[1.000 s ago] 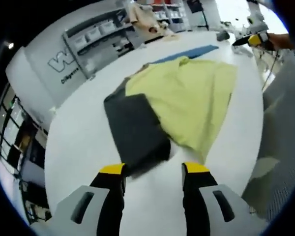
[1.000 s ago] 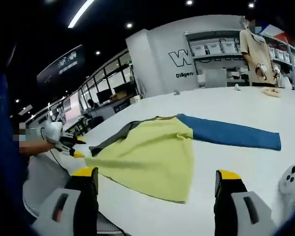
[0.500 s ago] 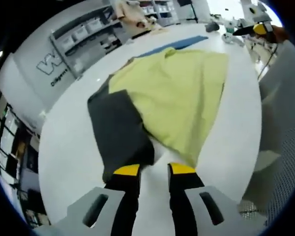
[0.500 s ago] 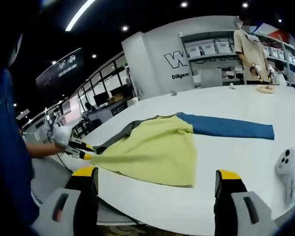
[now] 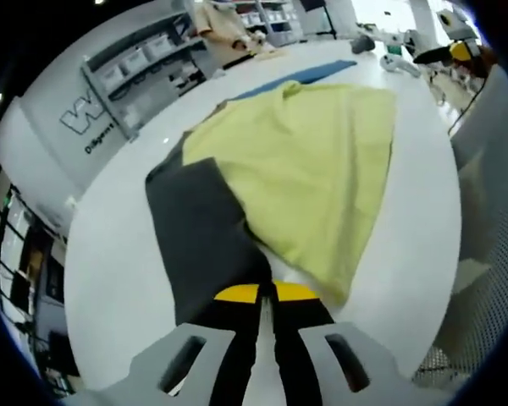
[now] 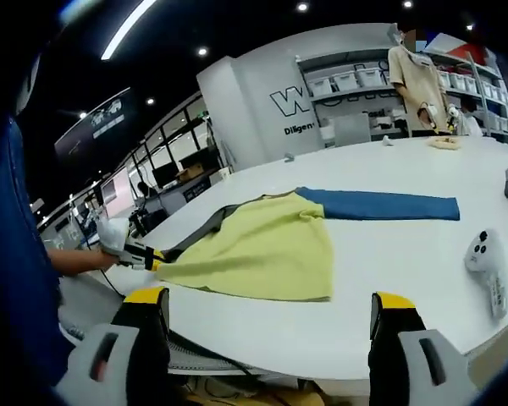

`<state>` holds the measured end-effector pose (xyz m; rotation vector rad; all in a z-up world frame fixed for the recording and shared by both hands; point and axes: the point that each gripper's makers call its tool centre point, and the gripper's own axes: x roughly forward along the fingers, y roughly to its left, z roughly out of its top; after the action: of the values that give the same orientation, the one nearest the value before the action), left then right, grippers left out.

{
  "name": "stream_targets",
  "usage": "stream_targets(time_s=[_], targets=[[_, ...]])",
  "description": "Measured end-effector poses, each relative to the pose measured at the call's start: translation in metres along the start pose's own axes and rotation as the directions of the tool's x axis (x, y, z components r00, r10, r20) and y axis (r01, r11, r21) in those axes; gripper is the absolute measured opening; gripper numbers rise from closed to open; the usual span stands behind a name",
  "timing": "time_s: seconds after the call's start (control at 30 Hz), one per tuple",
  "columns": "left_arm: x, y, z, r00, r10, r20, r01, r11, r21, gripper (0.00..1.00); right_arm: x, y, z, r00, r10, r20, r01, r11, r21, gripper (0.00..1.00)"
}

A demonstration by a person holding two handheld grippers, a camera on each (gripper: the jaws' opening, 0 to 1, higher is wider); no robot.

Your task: Fold the garment on the visible template until the final outline fits inside the template.

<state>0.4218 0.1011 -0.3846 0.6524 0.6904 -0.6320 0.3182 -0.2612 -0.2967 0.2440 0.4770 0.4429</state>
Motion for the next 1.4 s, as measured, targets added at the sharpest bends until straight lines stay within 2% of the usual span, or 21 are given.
stream_targets(time_s=[0.27,0.37,0.5,0.57,0.67,0.7,0.73,0.77,0.8,0.87,1.0,1.03,1.13,1.17,1.3,1.4], targets=[[-0.012,0.009,0.003,0.999,0.014,0.029,-0.013,0.999,-0.037,0.05,0.003,0.002,-0.005,1.0,0.006,-0.003,-0.006,1.0,0.01,0.99],[-0.024,0.022,0.001,0.998,0.018,0.057,-0.011,0.994,-0.108,0.05,0.007,0.004,-0.007,1.0,0.018,-0.014,-0.018,1.0,0.008,0.99],[-0.044,0.037,0.006,0.995,0.035,0.098,-0.016,0.983,-0.182,0.04,0.009,0.001,-0.009,0.999,0.029,-0.021,-0.029,1.0,0.006,0.99],[-0.048,0.045,0.002,0.993,0.045,0.106,-0.022,0.978,-0.208,0.04,0.01,0.002,-0.009,0.999,0.032,-0.022,-0.032,0.999,0.007,0.99],[-0.064,0.068,0.012,0.977,0.117,0.181,-0.051,0.941,-0.336,0.04,0.013,0.004,-0.009,0.999,0.038,-0.025,-0.038,0.999,0.008,0.98],[-0.067,0.079,0.013,0.966,0.15,0.209,-0.057,0.916,-0.396,0.04,0.014,0.004,-0.01,0.999,0.039,-0.028,-0.039,0.999,0.009,0.98],[-0.07,0.087,0.013,0.959,0.178,0.22,-0.068,0.899,-0.432,0.04,0.014,0.004,-0.01,0.999,0.039,-0.03,-0.039,0.999,0.009,0.98],[-0.07,0.092,0.009,0.956,0.19,0.221,-0.075,0.893,-0.443,0.04,0.014,0.005,-0.01,0.999,0.041,-0.031,-0.04,0.999,0.008,0.98],[-0.071,0.105,0.003,0.948,0.227,0.221,-0.1,0.876,-0.472,0.04,0.015,0.005,-0.01,0.999,0.042,-0.031,-0.041,0.999,0.007,0.98],[-0.076,0.118,0.0,0.936,0.28,0.213,-0.14,0.852,-0.504,0.04,0.015,0.006,-0.009,0.999,0.043,-0.032,-0.043,0.999,0.008,0.98],[-0.082,0.134,-0.006,0.923,0.321,0.21,-0.175,0.84,-0.514,0.04,0.015,0.005,-0.008,0.998,0.044,-0.036,-0.044,0.999,0.003,0.98],[-0.082,0.145,-0.014,0.919,0.337,0.203,-0.189,0.831,-0.524,0.04,0.015,0.004,-0.007,0.998,0.044,-0.038,-0.044,0.999,0.0,0.98],[-0.083,0.149,-0.012,0.908,0.372,0.193,-0.221,0.816,-0.535,0.04,0.016,0.003,-0.007,0.998,0.042,-0.041,-0.042,0.999,-0.001,0.98],[-0.084,0.159,-0.019,0.9,0.396,0.183,-0.243,0.803,-0.544,0.04,0.016,0.003,-0.006,0.998,0.042,-0.044,-0.042,0.999,-0.003,0.98],[-0.085,0.179,-0.032,0.884,0.436,0.167,-0.283,0.784,-0.553,0.04,0.018,0.003,-0.005,0.998,0.042,-0.051,-0.042,0.999,-0.004,0.98],[-0.085,0.193,-0.033,0.873,0.46,0.161,-0.304,0.772,-0.558,0.04,0.019,0.004,-0.005,0.997,0.043,-0.059,-0.043,0.999,-0.008,0.98]])
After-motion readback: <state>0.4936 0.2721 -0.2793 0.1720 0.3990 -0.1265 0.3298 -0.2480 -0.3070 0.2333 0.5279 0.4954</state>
